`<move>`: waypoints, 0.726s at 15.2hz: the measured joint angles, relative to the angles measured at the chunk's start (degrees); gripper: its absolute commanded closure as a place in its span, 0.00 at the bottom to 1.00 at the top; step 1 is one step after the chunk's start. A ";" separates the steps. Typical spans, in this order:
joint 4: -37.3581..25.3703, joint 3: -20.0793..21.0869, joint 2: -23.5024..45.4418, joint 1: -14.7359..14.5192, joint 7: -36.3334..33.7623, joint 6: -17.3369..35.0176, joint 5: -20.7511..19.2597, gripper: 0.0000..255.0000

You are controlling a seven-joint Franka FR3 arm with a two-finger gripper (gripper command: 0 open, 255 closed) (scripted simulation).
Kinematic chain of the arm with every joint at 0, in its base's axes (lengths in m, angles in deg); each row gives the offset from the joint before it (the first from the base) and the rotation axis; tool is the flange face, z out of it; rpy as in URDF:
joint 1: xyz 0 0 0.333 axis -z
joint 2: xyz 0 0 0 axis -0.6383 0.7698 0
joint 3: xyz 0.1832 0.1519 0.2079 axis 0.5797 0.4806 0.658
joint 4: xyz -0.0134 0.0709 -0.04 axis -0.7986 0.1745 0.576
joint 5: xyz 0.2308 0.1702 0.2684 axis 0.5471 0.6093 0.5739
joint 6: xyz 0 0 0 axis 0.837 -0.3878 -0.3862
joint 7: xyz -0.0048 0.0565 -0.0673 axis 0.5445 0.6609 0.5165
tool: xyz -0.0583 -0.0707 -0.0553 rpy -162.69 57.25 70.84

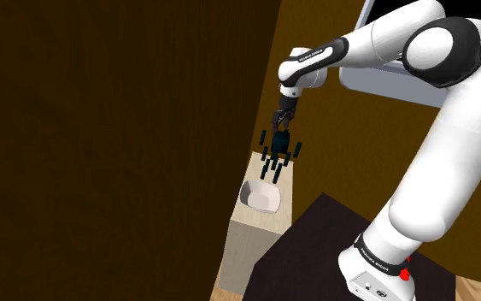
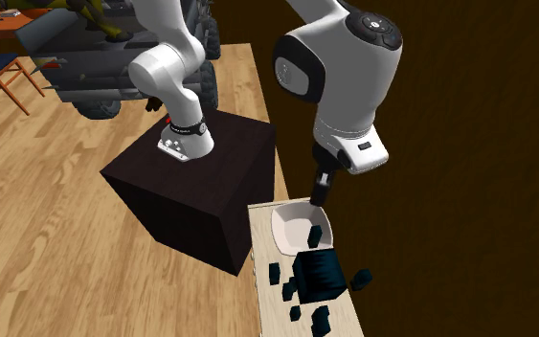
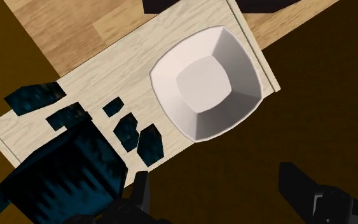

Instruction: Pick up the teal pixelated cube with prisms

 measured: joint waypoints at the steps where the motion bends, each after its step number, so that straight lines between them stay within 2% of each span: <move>1: -2.01 -0.20 2.23 0.52 1.01 0.28 0.60 0.00; 8: -16.28 0.12 17.49 4.02 5.45 1.90 4.52 0.00; 11: -25.05 0.72 24.96 5.97 6.55 1.02 5.93 0.00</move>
